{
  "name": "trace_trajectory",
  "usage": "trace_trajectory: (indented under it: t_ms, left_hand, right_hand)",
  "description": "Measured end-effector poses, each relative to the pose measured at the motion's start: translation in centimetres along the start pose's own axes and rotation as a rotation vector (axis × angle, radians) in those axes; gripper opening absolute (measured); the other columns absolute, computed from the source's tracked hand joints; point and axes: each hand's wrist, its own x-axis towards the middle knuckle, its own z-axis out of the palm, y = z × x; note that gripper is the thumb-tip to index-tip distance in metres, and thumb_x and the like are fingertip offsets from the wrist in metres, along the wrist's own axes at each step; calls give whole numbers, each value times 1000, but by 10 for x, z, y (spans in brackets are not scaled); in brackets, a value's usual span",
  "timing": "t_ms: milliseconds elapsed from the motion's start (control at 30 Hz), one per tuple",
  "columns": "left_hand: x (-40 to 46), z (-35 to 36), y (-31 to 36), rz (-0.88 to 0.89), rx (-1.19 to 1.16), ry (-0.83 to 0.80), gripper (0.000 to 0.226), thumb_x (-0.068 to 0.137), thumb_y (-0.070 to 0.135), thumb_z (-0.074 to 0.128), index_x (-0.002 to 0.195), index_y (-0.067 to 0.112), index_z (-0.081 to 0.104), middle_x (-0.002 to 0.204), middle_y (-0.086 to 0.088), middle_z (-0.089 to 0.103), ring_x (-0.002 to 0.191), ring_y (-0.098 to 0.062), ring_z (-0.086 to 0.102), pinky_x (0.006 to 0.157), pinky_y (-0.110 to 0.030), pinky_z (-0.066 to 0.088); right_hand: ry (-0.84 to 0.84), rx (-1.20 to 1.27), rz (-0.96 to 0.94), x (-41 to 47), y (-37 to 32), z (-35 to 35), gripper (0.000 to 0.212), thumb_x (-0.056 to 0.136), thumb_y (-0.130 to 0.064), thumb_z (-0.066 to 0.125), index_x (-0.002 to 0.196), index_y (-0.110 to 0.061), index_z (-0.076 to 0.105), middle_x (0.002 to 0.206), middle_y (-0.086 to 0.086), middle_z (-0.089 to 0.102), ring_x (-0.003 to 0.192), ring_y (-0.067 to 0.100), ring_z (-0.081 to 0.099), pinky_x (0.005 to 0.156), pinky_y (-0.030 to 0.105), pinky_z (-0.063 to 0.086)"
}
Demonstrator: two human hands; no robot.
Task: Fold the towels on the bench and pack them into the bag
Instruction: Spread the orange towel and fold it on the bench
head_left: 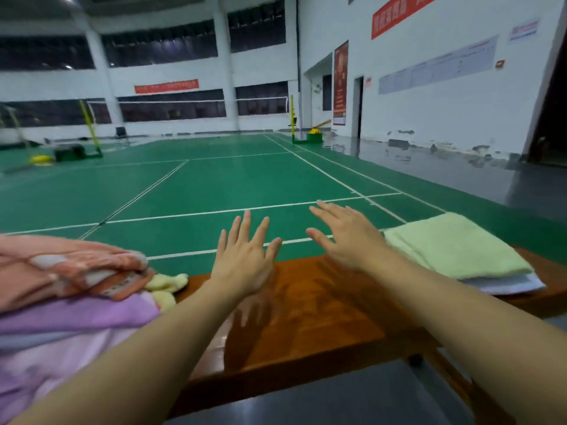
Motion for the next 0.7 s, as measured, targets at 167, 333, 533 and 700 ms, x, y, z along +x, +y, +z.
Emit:
trace_trajectory:
  t_ms: [167,333,533,700]
  left_hand:
    - [-32,-56,-91,-127,73,104,66,104,60,22,162,33,9,170,-5,-5,156,-23,-4,126,-46,0]
    - [-68,-109,-169,-216,192,174,66,103,59,25,162,31,11,170,-8,2,156,-25,2,126,-46,4]
    - [-111,-138,-253,-342,257,97,53,104,48,38,149,21,37,157,-17,35,142,-36,35,115,-45,30]
    - [-122,-137,-276,-370,329,146,65,96,61,45,146,19,43,138,-18,47,128,-37,45,106,-48,37]
  right_hand:
    - [-26,108,-132,40,-106,12,72,97,-67,27,156,-27,35,163,-4,31,147,17,34,121,36,23]
    - [-25,215,-293,68,-209,23,87,86,-75,14,154,-27,38,160,-3,38,144,18,40,118,36,30]
    - [-218,392,-277,81,-303,42,66,100,-63,38,155,-26,35,157,3,43,141,25,44,112,39,38]
    - [-291,770,86,86,-339,63,69,91,-67,56,131,-10,59,128,13,66,117,33,61,93,36,48]
